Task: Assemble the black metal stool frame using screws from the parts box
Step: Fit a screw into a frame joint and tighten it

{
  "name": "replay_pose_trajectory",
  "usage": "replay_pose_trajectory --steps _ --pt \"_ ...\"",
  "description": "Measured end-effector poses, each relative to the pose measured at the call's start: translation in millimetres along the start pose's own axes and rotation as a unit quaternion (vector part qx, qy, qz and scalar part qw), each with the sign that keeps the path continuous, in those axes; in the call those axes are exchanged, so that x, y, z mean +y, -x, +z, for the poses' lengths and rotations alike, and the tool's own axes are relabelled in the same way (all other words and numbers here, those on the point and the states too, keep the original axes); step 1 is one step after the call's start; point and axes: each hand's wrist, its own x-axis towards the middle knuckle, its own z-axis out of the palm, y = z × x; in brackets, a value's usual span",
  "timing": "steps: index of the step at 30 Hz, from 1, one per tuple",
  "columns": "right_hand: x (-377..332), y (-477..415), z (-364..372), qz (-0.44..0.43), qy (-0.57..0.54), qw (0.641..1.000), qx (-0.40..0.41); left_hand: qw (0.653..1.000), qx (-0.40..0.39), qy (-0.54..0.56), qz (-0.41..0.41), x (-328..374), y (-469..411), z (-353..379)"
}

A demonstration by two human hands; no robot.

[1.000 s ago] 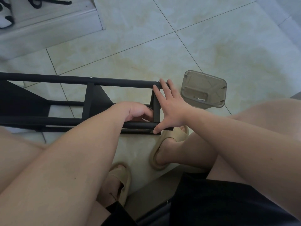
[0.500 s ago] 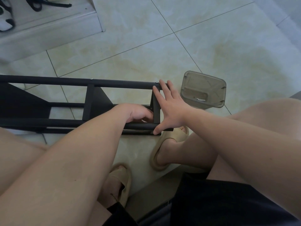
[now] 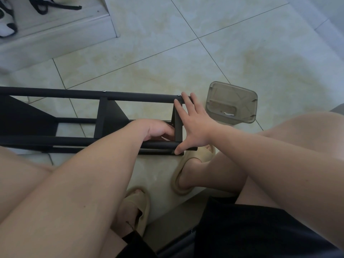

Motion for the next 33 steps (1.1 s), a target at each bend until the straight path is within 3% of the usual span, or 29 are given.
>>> replay_pose_trajectory --steps 4,11,17,25,33 --pt "-0.2 1.0 0.0 -0.002 0.001 1.0 0.003 0.999 0.005 -0.052 -0.004 1.0 0.5 1.0" --pt "0.3 0.7 -0.2 -0.001 0.001 1.0 0.001 0.999 -0.021 0.05 -0.004 1.4 1.0 -1.1" --pt "-0.4 1.1 0.0 0.001 0.002 1.0 0.003 0.998 0.013 -0.064 -0.011 1.3 0.0 0.0" --pt "-0.7 1.4 -1.2 0.001 0.0 1.0 0.001 0.999 -0.027 0.043 -0.003 0.2 0.6 -3.1" --pt "-1.3 2.0 -1.5 0.002 0.001 1.0 0.002 0.998 0.007 -0.059 -0.005 3.8 3.2 3.4"
